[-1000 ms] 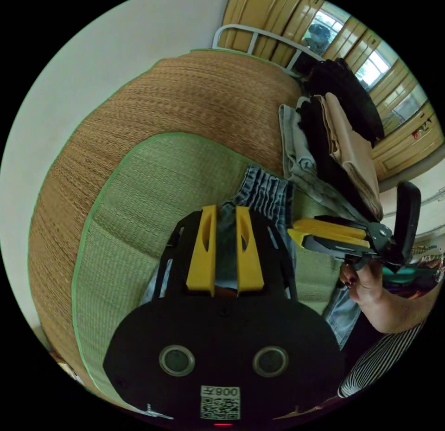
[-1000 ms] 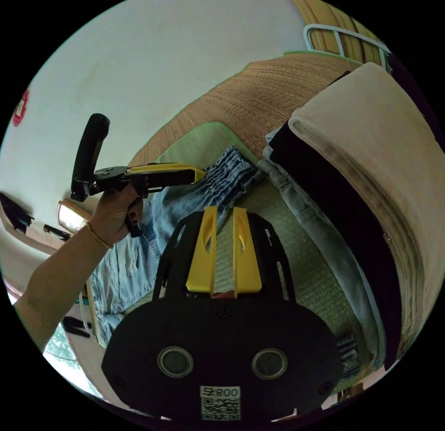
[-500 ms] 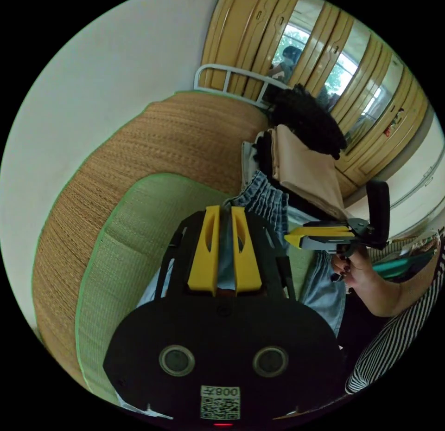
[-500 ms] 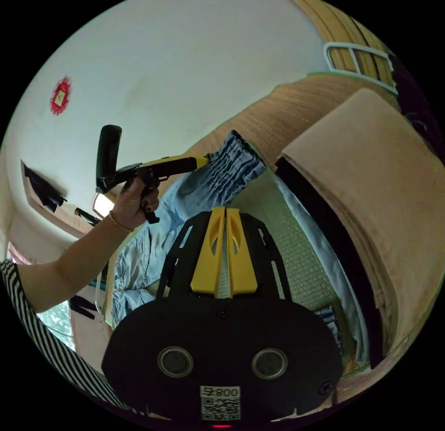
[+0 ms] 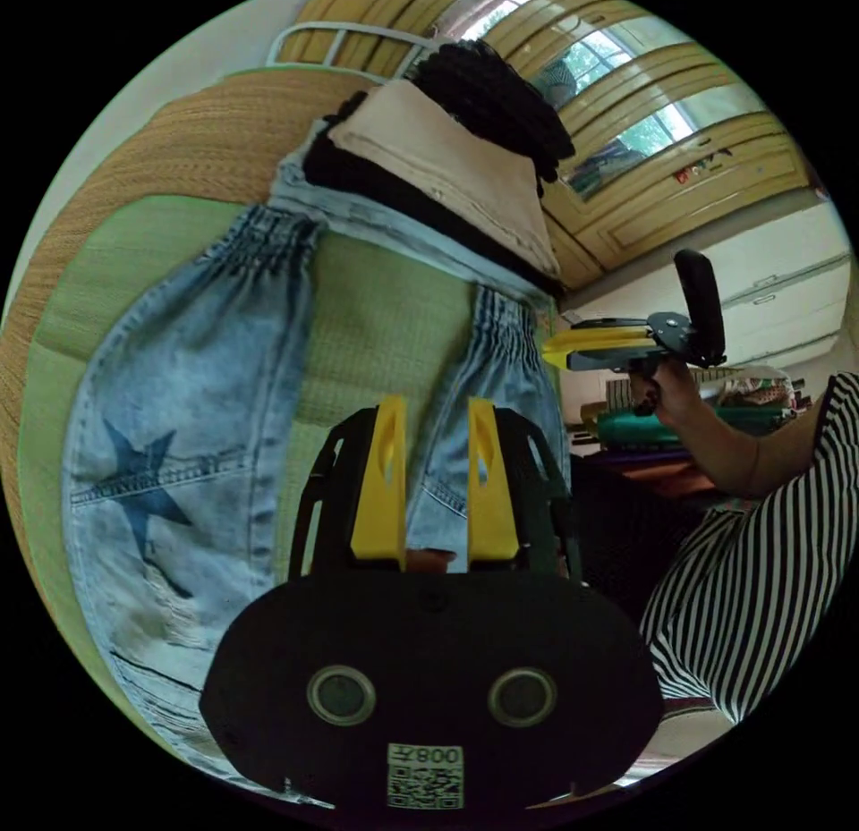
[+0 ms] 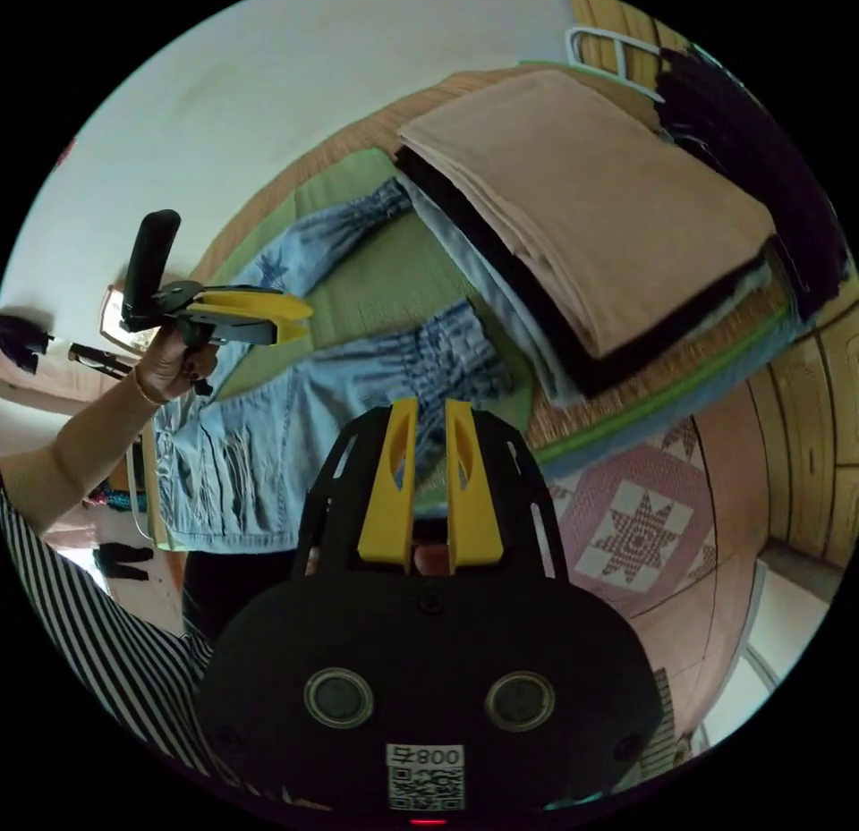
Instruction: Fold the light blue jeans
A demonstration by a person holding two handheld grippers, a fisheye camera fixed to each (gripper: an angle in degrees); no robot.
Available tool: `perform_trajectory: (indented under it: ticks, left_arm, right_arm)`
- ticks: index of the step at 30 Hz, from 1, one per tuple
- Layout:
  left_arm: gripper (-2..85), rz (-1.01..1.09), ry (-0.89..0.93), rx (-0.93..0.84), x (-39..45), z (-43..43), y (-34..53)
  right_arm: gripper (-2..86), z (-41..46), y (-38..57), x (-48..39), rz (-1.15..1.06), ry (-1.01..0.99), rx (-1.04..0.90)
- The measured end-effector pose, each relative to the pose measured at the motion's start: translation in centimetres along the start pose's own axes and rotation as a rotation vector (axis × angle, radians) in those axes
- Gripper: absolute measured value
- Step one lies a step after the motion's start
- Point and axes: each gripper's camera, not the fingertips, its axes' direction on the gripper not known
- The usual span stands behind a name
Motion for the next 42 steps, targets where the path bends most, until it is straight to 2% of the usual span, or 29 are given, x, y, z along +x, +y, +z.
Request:
perform_trajectory:
  ticks: [2, 5, 8, 11, 16, 22, 24, 27, 31, 33, 39, 42]
  left_arm:
    - [8.4, -0.036, 0.001, -0.043, 0.8, 1.6, 0.6]
    - [5.1, -0.025, -0.14, -0.043, 2.0, 2.0, 1.4]
    - [2.7, -0.052, -0.139, -0.064, 2.4, 2.0, 2.2]
    - [1.8, -0.072, -0.104, 0.001, 3.0, 0.4, 3.7]
    - [1.5, -0.075, -0.143, 0.115, 4.1, -2.7, 6.2]
    - [2.0, -0.218, -0.218, -0.041, 2.7, 1.2, 9.0]
    - [2.0, -0.242, -0.242, -0.027, 3.1, 1.0, 10.7]
    - [1.9, -0.265, -0.272, 0.06, 4.5, -0.7, 14.9]
    - [2.0, -0.351, -0.205, 0.131, 5.7, -2.8, 23.3]
    - [1.8, -0.423, -0.243, 0.132, 6.3, -3.4, 27.8]
    - [0.5, -0.84, -0.289, 0.142, 7.6, -4.8, 46.5]
    - [0.3, -1.062, -0.286, 0.211, 8.2, -5.4, 55.7]
  right_arm:
    - [5.8, 0.8, 0.3, 0.4, 0.031, -0.053, -0.021]
    - [5.7, 1.2, -0.4, 0.3, 0.051, -0.078, -0.001]
    - [5.1, 1.6, -1.2, -0.3, 0.043, -0.089, -0.002]
    - [2.5, 0.9, -1.4, -0.2, 0.031, -0.143, 0.006]
    - [0.8, -3.4, -1.9, -0.5, -0.027, -0.225, 0.129]
    - [0.6, 1.0, -4.3, 0.0, 0.022, -0.186, -0.016]
    - [0.5, 0.8, -4.3, 0.0, 0.041, -0.21, -0.013]
    - [0.2, -0.4, -3.9, -0.1, 0.072, -0.123, 0.037]
    - [0.1, -1.4, -3.8, -1.2, 0.026, -0.208, 0.053]
    - [0.1, -1.3, -3.7, -3.9, -0.05, -0.211, 0.035]
    - [0.1, 2.9, -2.5, -17.4, -0.413, -0.277, -0.135]
    - [0.1, 5.1, -2.3, -24.0, -0.541, -0.266, -0.173]
